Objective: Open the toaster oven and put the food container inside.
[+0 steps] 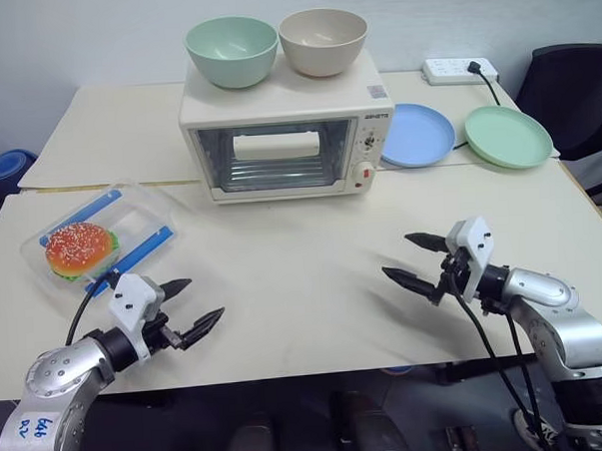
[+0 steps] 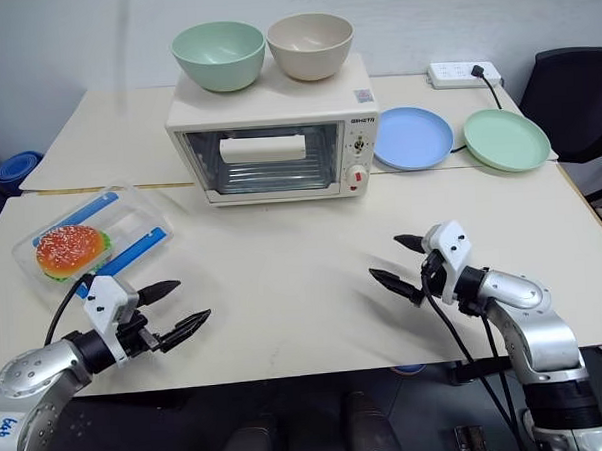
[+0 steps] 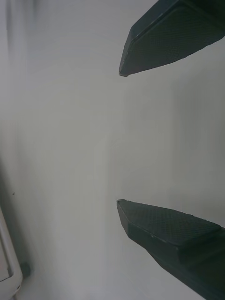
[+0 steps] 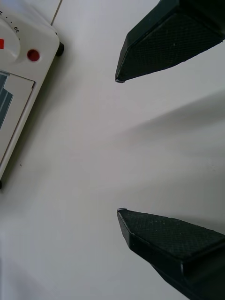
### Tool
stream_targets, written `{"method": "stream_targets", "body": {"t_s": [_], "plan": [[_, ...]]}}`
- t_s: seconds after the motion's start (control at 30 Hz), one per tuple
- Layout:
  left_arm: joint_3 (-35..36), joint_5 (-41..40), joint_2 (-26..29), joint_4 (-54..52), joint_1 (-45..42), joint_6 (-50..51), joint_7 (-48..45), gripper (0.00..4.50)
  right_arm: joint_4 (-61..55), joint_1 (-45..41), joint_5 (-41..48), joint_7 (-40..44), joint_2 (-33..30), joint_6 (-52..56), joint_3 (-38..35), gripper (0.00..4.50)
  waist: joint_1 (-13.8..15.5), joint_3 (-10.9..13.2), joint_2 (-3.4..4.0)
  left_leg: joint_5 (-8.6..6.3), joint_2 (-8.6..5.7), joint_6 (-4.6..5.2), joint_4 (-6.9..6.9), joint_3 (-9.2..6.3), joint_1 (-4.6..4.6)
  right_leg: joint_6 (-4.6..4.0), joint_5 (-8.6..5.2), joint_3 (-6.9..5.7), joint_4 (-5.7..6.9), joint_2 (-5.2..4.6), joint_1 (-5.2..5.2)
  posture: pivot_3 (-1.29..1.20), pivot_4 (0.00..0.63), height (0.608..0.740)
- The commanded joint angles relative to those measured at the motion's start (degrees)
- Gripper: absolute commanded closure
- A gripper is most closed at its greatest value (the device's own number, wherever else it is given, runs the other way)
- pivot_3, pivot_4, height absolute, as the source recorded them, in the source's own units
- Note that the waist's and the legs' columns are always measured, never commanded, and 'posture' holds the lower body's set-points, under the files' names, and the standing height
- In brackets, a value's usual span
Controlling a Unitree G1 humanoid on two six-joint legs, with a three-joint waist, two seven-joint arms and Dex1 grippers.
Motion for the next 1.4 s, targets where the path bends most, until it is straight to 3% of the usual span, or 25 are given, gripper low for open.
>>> {"method": "stream_targets", "body": {"t_s": [0.03, 0.33, 0.47, 0.77, 1.07, 1.2, 1.4], "plan": [[1.3, -1.8, -0.4, -1.3, -0.8, 1.4, 1.1, 0.00, -3.0, -1.3, 1.1, -0.5, 0.0, 0.6, -0.8, 0.02, 0.0, 0.0, 0.00, 0.00, 0.00, 0.00, 0.00, 0.00, 0.00, 0.00, 0.00, 0.00, 0.00, 0.00, 0.00, 0.00, 0.150, 0.740], [-0.1, -3.9, -1.6, -2.2, -3.8, 3.5, 2.1, 0.00, -2.5, -6.8, 1.7, -0.2, 2.6, 3.1, 1.9, 0.02, 0.0, 0.0, 0.00, 0.00, 0.00, 0.00, 0.00, -0.01, 0.00, 0.02, 0.01, 0.00, 0.00, 0.00, -0.01, 0.00, 0.150, 0.740], [-0.4, -8.5, -1.3, -3.9, -7.2, 6.6, 0.6, 0.00, 0.5, -12.9, 3.1, 0.8, 5.8, 4.5, 3.7, 0.02, -0.1, 0.0, 0.00, -0.01, 0.01, -0.01, 0.00, -0.01, -0.01, 0.03, 0.02, 0.00, 0.01, 0.01, -0.04, 0.00, 0.150, 0.740], [4.6, -23.2, 4.0, -7.5, -19.5, 16.3, 0.8, 0.00, 24.0, -33.5, -2.8, 3.8, 14.7, -3.2, 9.1, 0.02, -0.3, 0.0, 0.05, -0.01, 0.01, -0.04, -0.03, 0.03, -0.03, 0.05, 0.04, -0.05, 0.04, 0.03, -0.14, 0.00, 0.150, 0.740], [9.0, -28.7, 8.2, -8.4, -23.0, 18.9, 3.6, 0.00, 42.4, -45.7, -6.7, 3.8, 19.6, -11.4, 7.8, 0.02, -0.2, 0.0, 0.06, 0.00, -0.01, -0.15, -0.40, 0.17, -0.26, 0.05, 0.04, -0.04, -0.09, 0.00, -0.57, 0.00, 0.150, 0.740], [8.9, -27.7, 8.2, -9.0, -21.5, 18.3, 4.5, 0.00, 41.5, -46.8, -5.4, 5.2, 21.2, -11.8, 7.0, 0.02, -0.4, 0.0, 0.06, 0.05, 0.01, -0.23, -0.47, 0.42, -0.75, 0.10, 0.08, -0.01, 0.25, 0.03, -1.23, 0.00, 0.150, 0.740], [8.4, -25.7, 8.3, -7.6, -20.7, 17.0, 5.2, 0.00, 33.0, -43.2, -2.5, 8.8, 21.5, -9.0, 7.3, 0.02, -0.3, 0.0, 0.06, 0.05, 0.02, -0.23, -0.54, 0.40, -0.91, 0.10, 0.08, 0.00, 0.15, 0.01, -1.35, 0.00, 0.150, 0.740]]}}
